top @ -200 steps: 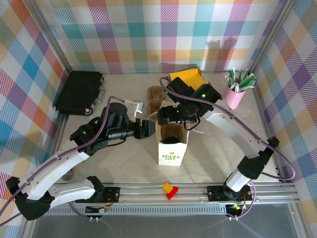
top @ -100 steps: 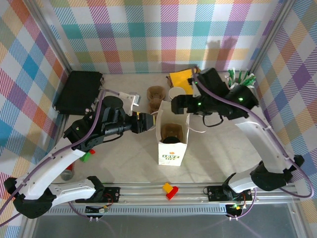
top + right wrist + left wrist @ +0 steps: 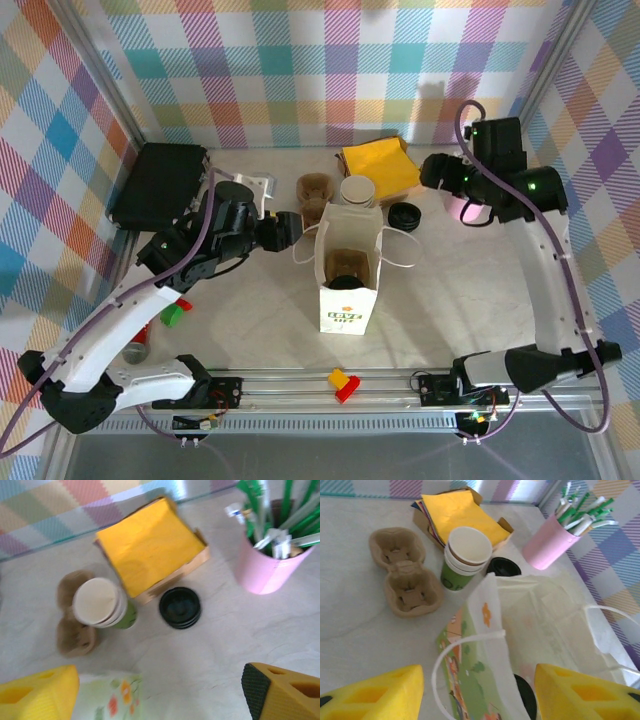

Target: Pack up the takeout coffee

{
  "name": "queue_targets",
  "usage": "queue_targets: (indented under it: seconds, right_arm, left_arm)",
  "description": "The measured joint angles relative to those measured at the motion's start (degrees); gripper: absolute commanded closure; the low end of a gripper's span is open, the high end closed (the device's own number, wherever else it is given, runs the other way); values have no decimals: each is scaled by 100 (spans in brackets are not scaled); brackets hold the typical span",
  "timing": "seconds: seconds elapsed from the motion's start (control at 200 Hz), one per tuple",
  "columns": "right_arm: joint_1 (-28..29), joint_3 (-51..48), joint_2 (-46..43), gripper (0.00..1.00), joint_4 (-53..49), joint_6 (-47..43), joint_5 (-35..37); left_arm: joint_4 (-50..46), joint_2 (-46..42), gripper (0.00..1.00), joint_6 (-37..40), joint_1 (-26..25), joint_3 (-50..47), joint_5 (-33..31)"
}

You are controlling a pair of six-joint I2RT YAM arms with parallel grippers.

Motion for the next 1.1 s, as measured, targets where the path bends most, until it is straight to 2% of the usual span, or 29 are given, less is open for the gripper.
queue_targets:
  seconds: [0.28,0.48,0.71,1.1]
  right_arm:
    - [-1257,-538,496,27,914,-160,-118]
    - [-1871,-557,887,32,1423,-138,-466]
    - [-2103,-535,1401,39,1648,-103,-807]
    - [-2288,212,2485,47,1969,-55,-1311]
  left_arm:
    - [402,103,39,411,46,-334,-317]
    - [675,131,39,660,74,-411,-411]
    - [951,146,39,861,101,-595,-446]
    - [1257,413,39,1099,181,-678,-341]
